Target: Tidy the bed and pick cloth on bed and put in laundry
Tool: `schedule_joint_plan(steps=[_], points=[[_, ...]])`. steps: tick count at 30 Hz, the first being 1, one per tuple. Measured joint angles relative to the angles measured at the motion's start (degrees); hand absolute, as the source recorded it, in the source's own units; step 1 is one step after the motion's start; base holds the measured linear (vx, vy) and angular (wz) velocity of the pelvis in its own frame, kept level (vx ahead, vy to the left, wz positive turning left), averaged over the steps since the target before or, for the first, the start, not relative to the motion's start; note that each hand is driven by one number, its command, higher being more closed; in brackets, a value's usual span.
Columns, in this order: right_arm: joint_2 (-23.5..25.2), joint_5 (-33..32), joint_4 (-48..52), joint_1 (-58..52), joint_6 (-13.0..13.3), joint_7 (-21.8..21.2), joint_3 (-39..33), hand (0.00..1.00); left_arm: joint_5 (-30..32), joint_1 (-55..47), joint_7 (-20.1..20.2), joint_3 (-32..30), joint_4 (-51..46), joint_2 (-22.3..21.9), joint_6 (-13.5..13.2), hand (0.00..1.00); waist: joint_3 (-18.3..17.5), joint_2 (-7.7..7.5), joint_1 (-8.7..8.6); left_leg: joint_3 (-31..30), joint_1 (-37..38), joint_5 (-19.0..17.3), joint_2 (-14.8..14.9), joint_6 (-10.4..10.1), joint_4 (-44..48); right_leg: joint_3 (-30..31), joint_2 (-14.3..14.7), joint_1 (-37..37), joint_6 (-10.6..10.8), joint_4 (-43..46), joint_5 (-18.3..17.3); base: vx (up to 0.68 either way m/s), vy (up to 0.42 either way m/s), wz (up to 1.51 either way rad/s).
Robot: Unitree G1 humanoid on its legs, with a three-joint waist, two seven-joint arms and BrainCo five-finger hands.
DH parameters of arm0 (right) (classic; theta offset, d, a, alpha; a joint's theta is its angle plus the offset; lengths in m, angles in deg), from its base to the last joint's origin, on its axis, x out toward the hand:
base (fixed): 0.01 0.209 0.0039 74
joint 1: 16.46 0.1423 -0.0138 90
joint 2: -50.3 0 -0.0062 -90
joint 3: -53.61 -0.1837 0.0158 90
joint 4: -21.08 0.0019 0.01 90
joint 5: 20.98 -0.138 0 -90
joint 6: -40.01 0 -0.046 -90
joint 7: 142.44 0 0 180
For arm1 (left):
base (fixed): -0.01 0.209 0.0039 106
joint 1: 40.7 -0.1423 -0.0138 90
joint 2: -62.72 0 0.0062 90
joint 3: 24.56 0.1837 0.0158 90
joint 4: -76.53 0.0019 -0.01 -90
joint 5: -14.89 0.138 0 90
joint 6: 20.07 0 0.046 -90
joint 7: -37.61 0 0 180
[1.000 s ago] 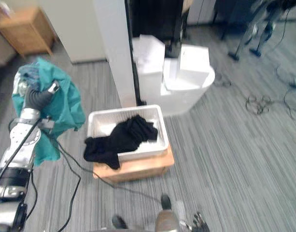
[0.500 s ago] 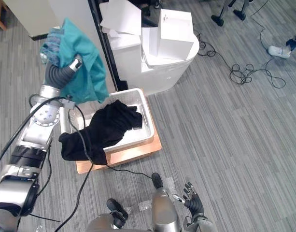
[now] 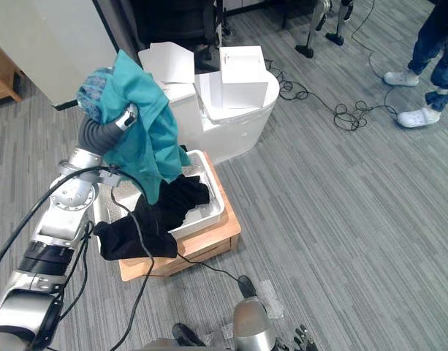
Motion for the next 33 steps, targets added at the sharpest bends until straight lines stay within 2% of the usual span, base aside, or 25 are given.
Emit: schedule_joint_plan(steps=[2,9,12,14,16,22,25,31,33], points=[[0.0,0.0,0.1,0.1,0.4,-0.1,0.2,0.00,-1.2,-0.5,-0.2,0.0,0.0,-1.0,1.7,1.00,-0.2,-0.32,-0.07,-0.2,-1.2,-0.4,0.0,0.2,0.6,0.0,-0.2,-0.8,0.2,-0.1,0.2,0.00,0.000,0.00],[0.1,-2.2,1.9,2.1,-0.3,-0.2,3.5,0.00,-2.3,0.0,-0.6,2.1,4.1,-1.7,3.7,1.00,0.0,-2.05,-0.16,-1.6,-8.9,-1.1,1.4,0.9,4.9,-0.3,-0.1,-6.3,0.6,-0.5,2.4,-0.01,-0.015,0.02],[-0.2,-3.6,6.4,2.5,-1.6,-0.1,5.7,0.00,-3.2,0.1,-0.2,4.4,4.3,-2.0,4.2,1.00,0.6,-2.63,0.36,-1.9,-11.7,-1.9,2.6,1.1,7.2,-0.3,0.1,-8.0,0.4,-0.3,2.8,-0.05,-0.048,-0.01],[-0.7,-4.4,8.6,2.4,-3.6,0.2,7.4,0.00,-4.4,0.1,-0.1,5.4,4.5,-4.1,4.3,1.00,1.2,-2.82,1.37,-2.0,-13.9,-2.9,3.9,1.2,9.5,-0.3,0.3,-9.8,0.4,0.5,2.8,-0.05,-0.046,-0.03],[-0.7,-4.6,9.9,2.4,-4.3,0.5,7.8,0.00,-4.5,0.2,-0.1,6.2,4.6,-4.6,4.3,1.00,2.4,-2.95,1.56,-2.2,-14.0,-3.3,4.3,1.2,10.4,-0.3,0.5,-9.8,0.4,0.9,2.8,-0.02,-0.013,-0.01],[-2.0,-4.7,14.2,1.8,-6.9,2.3,10.4,0.00,-6.6,-0.5,-0.4,7.7,4.7,-8.7,4.3,1.00,4.9,-2.71,3.17,-2.1,-16.0,-3.9,5.3,1.4,12.4,-0.4,0.9,-11.8,0.0,2.5,2.6,-0.01,-0.021,-0.03],[-3.0,-4.7,16.3,1.7,-8.0,2.7,12.0,0.00,-6.4,-1.6,-2.6,8.9,6.6,-11.0,5.1,1.00,5.6,-2.72,4.05,-1.6,-16.0,-3.8,5.4,1.4,12.3,-0.5,1.1,-12.6,-0.6,3.7,2.2,0.00,-0.017,-0.02],[-4.6,-5.3,20.4,1.6,-9.8,3.8,13.6,0.00,-3.1,0.3,-11.6,8.1,13.3,-11.7,10.1,1.00,8.5,-3.12,4.64,-1.5,-18.3,-2.9,5.2,1.8,11.9,-1.1,0.9,-15.6,-0.9,5.2,2.0,-0.01,-0.039,0.02],[-5.0,-5.7,21.1,1.8,-9.9,3.8,14.0,0.00,-2.7,2.2,-13.4,6.2,15.5,-11.6,11.6,1.00,9.7,-3.25,4.70,-1.6,-18.8,-2.7,5.3,1.8,11.9,-1.4,0.9,-16.0,-0.9,5.4,2.0,-0.01,-0.049,0.06]])
